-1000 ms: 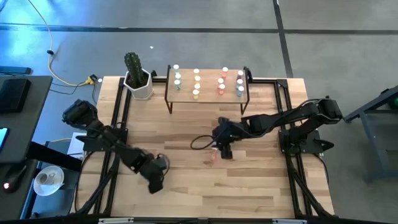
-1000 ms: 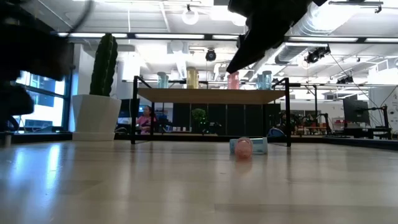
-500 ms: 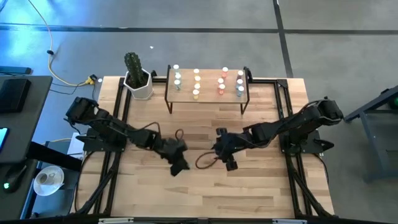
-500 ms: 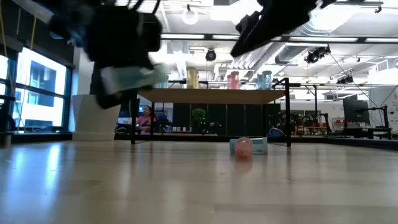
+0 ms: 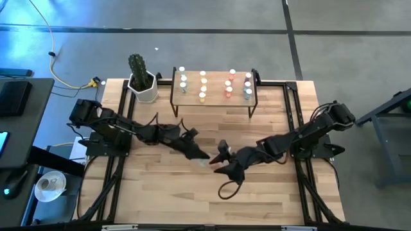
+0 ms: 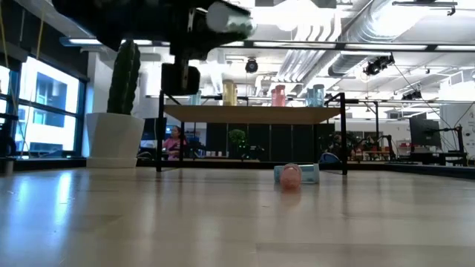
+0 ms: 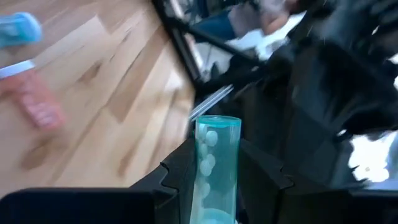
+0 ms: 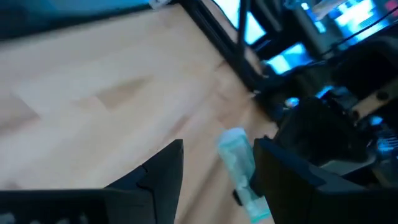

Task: Pick and place medicine bottles onto shelf by color
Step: Put the light blue pill bottle on the shelf aligned with the other light blue pill bottle

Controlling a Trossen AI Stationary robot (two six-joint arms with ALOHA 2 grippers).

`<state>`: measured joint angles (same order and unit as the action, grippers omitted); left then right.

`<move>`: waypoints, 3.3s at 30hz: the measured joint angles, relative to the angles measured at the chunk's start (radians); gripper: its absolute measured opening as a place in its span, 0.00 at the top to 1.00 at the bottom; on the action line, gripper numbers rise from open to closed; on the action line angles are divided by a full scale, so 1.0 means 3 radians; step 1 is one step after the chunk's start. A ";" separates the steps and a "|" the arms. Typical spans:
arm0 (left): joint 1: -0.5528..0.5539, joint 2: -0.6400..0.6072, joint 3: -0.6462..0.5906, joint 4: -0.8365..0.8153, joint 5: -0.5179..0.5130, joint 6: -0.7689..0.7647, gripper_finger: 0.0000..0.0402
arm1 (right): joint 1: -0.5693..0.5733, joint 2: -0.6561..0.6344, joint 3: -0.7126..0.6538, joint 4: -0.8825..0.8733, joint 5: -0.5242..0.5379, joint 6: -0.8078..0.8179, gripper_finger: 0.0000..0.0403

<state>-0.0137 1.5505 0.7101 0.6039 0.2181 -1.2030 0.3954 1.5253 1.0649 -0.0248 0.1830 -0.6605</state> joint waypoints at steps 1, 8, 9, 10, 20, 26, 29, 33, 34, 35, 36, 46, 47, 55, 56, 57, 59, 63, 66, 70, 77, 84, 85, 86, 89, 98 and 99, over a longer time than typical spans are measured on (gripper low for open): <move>0.0020 0.0000 0.0000 0.0060 -0.0007 -0.0077 0.77 | 0.0010 0.0001 0.0000 0.0015 0.0099 -0.0127 0.54; 0.0159 0.0000 0.0000 0.0184 -0.0137 -0.0323 0.77 | -0.0007 0.0001 0.0000 0.0097 0.0646 -0.0850 0.54; 0.0163 0.0000 0.0000 0.0184 -0.0192 -0.0333 0.77 | -0.0009 0.0001 0.0000 0.0109 0.0683 -0.0933 0.54; 0.0166 0.0000 0.0000 0.0199 -0.0240 -0.0363 0.77 | -0.0016 0.0001 0.0000 0.0117 0.0703 -0.1005 0.54; 0.0227 0.0000 0.0000 0.0856 -0.0351 -0.0547 0.77 | 0.0002 0.0000 0.0002 0.0166 0.1425 -0.1810 0.54; 0.0226 0.0000 0.0000 0.0878 -0.0321 -0.0649 0.77 | 0.0004 0.0000 0.0003 0.0204 0.1488 -0.2112 0.54; 0.0226 0.0000 0.0000 0.0887 -0.0276 -0.0762 0.77 | 0.0004 0.0000 0.0003 0.0225 0.1513 -0.2214 0.55; 0.0223 0.0000 0.0000 0.0890 -0.0243 -0.0901 0.77 | 0.0002 0.0000 0.0003 0.0283 0.1524 -0.2341 0.59; 0.0222 0.0000 0.0000 0.0891 -0.0240 -0.0925 0.77 | 0.0001 0.0000 0.0003 0.0310 0.1531 -0.2358 0.60; 0.0219 0.0000 0.0000 0.0895 -0.0238 -0.0940 0.77 | 0.0001 0.0000 0.0001 0.0339 0.1529 -0.2363 0.61; 0.0219 0.0000 0.0000 0.0897 -0.0229 -0.0954 0.77 | 0.0000 0.0000 0.0001 0.0356 0.1512 -0.2363 0.62; 0.0219 0.0000 0.0001 0.0888 -0.0229 -0.0956 0.77 | -0.0078 0.0003 0.0001 0.0386 0.1251 -0.2351 0.65; 0.0219 0.0000 0.0001 0.0888 -0.0230 -0.0955 0.77 | -0.0081 0.0003 0.0001 0.0387 0.1243 -0.2335 0.65; 0.0224 -0.0001 0.0001 0.0880 -0.0233 -0.0876 0.77 | -0.0081 0.0004 -0.0001 0.0412 0.1239 -0.2242 0.65; 0.0224 -0.0001 0.0003 0.0880 -0.0233 -0.0876 0.77 | -0.0081 0.0004 -0.0001 0.0418 0.1232 -0.2220 0.65; 0.0224 -0.0001 0.0003 0.0880 -0.0233 -0.0870 0.77 | -0.0081 0.0004 -0.0001 0.0421 0.1226 -0.2200 0.66; 0.0226 -0.0001 0.0003 0.0872 -0.0233 -0.0867 0.77 | -0.0081 0.0004 -0.0001 0.0425 0.1222 -0.2174 0.68; 0.0226 -0.0001 0.0003 0.0868 -0.0233 -0.0868 0.77 | -0.0081 0.0004 -0.0001 0.0425 0.1223 -0.2163 0.76; 0.0226 -0.0001 0.0003 0.0868 -0.0233 -0.0868 0.77 | -0.0081 0.0004 -0.0001 0.0424 0.1224 -0.2163 0.80; 0.0226 -0.0001 0.0003 0.0869 -0.0234 -0.0866 0.77 | -0.0081 0.0004 -0.0001 0.0424 0.1224 -0.2163 0.81; 0.0227 -0.0001 0.0003 0.0870 -0.0241 -0.0593 0.77 | -0.0081 0.0004 -0.0001 0.0419 0.1225 -0.2215 0.82; 0.0241 -0.0001 0.0003 0.0870 -0.0243 -0.0178 0.70 | -0.0081 0.0004 -0.0001 0.0424 0.1219 -0.2199 0.82; 0.0241 -0.0001 0.0003 0.0870 -0.0244 -0.0114 0.68 | -0.0081 0.0004 -0.0001 0.0426 0.1218 -0.2196 0.82; 0.0242 -0.0001 0.0003 0.0870 -0.0247 -0.0044 0.66 | -0.0081 0.0004 -0.0001 0.0429 0.1218 -0.2196 0.82; 0.0254 -0.0001 0.0003 0.0868 -0.0252 0.0167 0.59 | -0.0080 0.0004 -0.0001 0.0434 0.1217 -0.2199 0.82; 0.0672 -0.0001 0.0003 0.0908 0.0523 0.0792 0.45 | -0.0080 0.0004 -0.0001 0.0422 0.1226 -0.1946 0.82; 0.0728 -0.0001 0.0003 0.0908 0.0633 0.0858 0.45 | -0.0080 0.0004 -0.0001 0.0423 0.1249 -0.1886 0.82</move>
<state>0.2048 1.5501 0.7109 0.8762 0.4079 -0.9456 0.3714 1.5265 1.0645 0.1020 0.5577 -1.2265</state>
